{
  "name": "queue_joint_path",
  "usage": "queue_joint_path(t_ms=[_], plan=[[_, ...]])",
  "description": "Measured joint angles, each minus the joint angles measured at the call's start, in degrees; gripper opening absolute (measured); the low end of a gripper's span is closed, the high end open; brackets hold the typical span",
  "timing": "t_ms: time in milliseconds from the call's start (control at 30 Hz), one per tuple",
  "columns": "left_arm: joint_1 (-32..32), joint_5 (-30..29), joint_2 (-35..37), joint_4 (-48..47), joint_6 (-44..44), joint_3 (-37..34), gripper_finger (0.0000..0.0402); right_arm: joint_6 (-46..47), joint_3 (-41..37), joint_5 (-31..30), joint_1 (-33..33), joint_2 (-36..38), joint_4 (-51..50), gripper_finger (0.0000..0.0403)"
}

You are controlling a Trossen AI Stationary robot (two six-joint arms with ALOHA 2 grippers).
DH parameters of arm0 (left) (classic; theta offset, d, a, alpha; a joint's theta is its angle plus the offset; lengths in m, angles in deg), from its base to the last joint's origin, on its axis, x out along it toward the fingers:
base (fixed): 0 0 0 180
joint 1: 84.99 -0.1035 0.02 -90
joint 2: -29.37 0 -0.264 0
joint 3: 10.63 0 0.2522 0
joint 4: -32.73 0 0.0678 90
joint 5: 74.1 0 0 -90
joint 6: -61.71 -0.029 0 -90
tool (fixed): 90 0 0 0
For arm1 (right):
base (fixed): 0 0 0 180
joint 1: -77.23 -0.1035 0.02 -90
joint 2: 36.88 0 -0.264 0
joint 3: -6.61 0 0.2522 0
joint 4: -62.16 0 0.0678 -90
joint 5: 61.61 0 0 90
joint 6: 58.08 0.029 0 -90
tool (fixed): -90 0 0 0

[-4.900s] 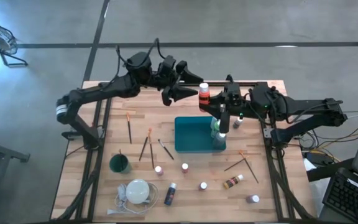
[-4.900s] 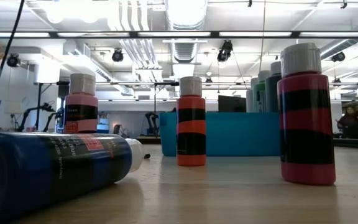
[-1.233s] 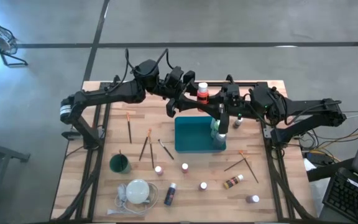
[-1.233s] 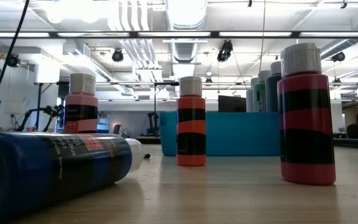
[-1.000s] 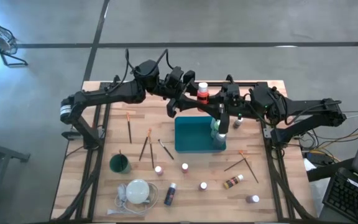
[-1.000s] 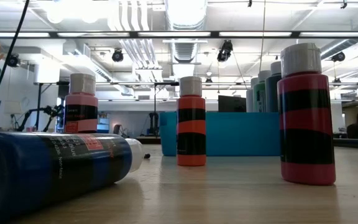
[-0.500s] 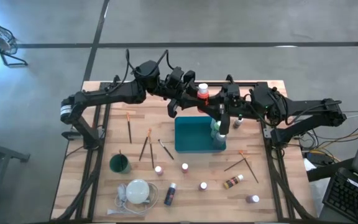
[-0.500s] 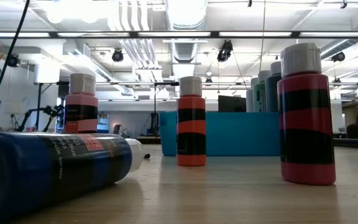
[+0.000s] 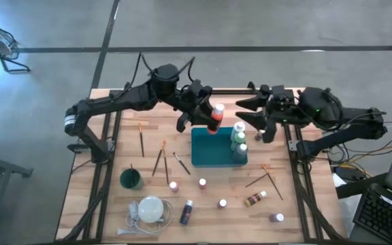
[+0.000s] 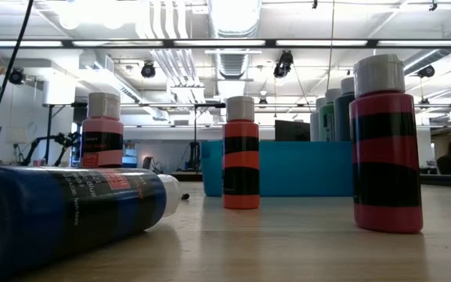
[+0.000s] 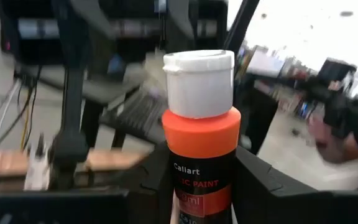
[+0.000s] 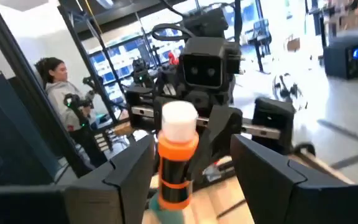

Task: Pick & Place Paint Supplies
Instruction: Put the orange paint bottle into the blue bin

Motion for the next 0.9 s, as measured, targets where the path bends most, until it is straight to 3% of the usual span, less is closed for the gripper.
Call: queue_joint_path(t_ms=[167,367,633,900], plan=[[0.0,-0.5,-0.2,-15.1,-5.6,3.8,0.0119,5.8,3.3,-0.2,0.0,2.4,-13.7,0.0202],[0.2,-4.0,-2.1,-25.5,-6.4,8.4,0.0119,7.6,12.6,-0.3,0.2,-3.0,-26.4,0.0199],[1.0,-5.5,-4.2,-30.6,-6.6,12.1,0.0119,4.8,24.7,-0.2,1.1,-12.9,-38.6,0.0212],[1.4,-4.8,-4.2,-34.2,-6.8,12.0,0.0119,4.0,35.6,1.3,3.3,-20.4,-47.0,0.0199]])
